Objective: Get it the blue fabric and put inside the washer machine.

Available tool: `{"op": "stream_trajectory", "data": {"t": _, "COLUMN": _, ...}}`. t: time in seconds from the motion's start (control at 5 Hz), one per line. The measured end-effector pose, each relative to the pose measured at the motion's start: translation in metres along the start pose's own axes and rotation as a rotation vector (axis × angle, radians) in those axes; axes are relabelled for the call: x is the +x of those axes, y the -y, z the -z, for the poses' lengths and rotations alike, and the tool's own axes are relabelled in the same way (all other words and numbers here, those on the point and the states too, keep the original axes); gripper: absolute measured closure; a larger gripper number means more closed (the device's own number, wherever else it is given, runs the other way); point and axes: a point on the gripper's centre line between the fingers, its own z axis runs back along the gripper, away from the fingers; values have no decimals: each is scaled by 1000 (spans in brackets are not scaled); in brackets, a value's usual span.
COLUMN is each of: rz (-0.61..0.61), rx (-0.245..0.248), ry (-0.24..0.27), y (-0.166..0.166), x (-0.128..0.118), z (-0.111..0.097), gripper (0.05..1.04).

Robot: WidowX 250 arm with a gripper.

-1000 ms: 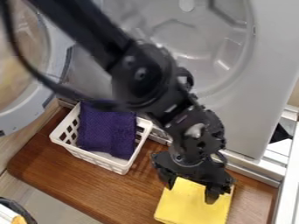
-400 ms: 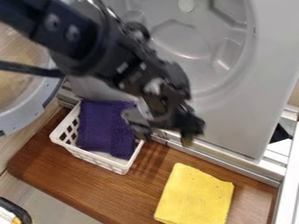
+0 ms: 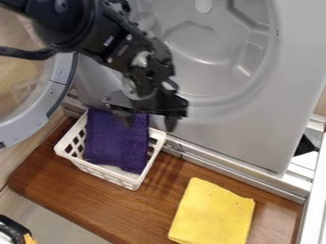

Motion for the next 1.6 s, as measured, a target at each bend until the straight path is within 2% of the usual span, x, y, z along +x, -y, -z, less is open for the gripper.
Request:
{"op": "stream_trajectory", "data": {"t": 0.4, "rz": -27, "rx": 106, "ry": -2, "y": -28, "x": 4, "z": 17, "gripper": 83}}
{"op": "stream_trajectory", "data": {"t": 0.8, "rz": -83, "rx": 150, "ry": -36, "y": -42, "x": -2, "z": 47, "gripper": 83}}
{"op": "stream_trajectory", "data": {"t": 1.4, "rz": -118, "rx": 84, "ry": -1, "y": -29, "x": 8, "z": 84, "gripper": 83}}
{"op": "stream_trajectory", "data": {"t": 1.6, "rz": -120, "rx": 85, "ry": -17, "y": -26, "x": 4, "z": 92, "gripper": 136}}
